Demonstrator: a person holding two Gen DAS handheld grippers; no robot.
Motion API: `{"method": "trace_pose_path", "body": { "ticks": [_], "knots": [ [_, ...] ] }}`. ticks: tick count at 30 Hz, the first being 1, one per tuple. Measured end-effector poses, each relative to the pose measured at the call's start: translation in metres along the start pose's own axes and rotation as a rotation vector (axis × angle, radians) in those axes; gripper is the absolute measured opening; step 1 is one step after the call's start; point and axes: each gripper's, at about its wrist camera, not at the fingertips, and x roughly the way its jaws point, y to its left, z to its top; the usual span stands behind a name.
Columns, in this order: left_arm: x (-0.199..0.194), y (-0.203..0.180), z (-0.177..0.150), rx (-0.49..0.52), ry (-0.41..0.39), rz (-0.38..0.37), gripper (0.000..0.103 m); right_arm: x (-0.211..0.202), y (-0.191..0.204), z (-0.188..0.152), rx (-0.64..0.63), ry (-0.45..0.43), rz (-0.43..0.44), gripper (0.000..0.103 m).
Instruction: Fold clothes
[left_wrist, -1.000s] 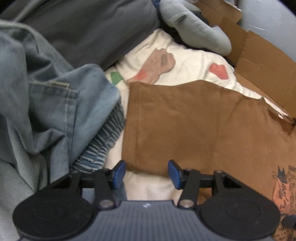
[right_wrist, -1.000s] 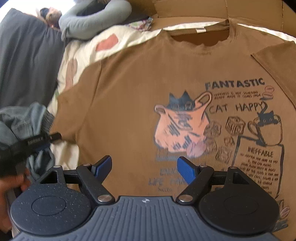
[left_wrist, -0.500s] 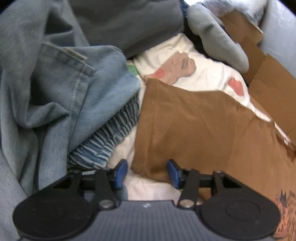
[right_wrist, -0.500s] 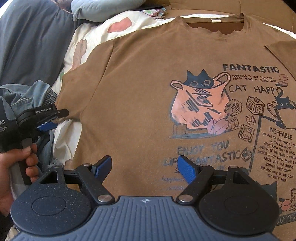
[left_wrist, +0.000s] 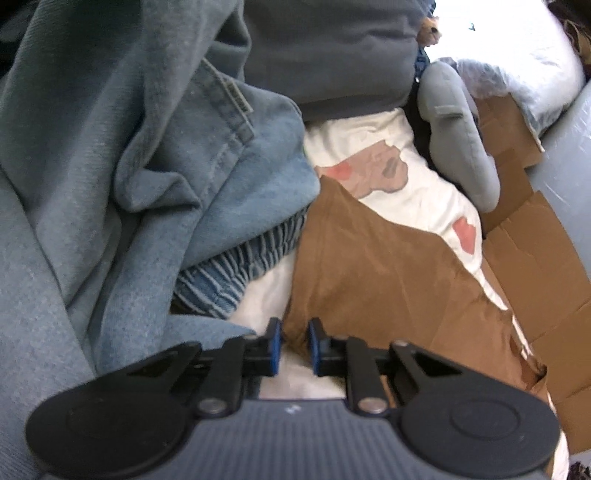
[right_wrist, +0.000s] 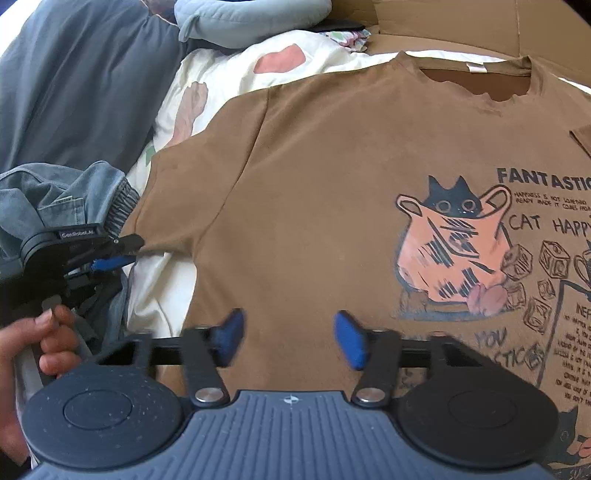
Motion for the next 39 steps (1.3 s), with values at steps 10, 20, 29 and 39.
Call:
{"method": "trace_pose_path", "body": {
  "ticks": [10, 20, 29, 39],
  "knots": [
    [-0.019, -0.023, 0.021, 0.068, -0.043, -0.07, 0.009, 0.022, 0.021, 0.022, 0.031, 0.023, 0.107, 0.008],
    [-0.032, -0.047, 0.023, 0.154, -0.046, -0.134, 0.009, 0.055, 0.047, 0.048, 0.07, 0.061, 0.172, 0.002],
    [-0.04, -0.065, 0.011, 0.224, -0.021, -0.211, 0.008, 0.074, 0.044, 0.04, 0.112, 0.073, 0.189, 0.0],
    [-0.041, -0.078, -0.01, 0.287, 0.04, -0.274, 0.007, 0.094, 0.037, 0.038, 0.157, 0.081, 0.225, 0.0]
  ]
}}
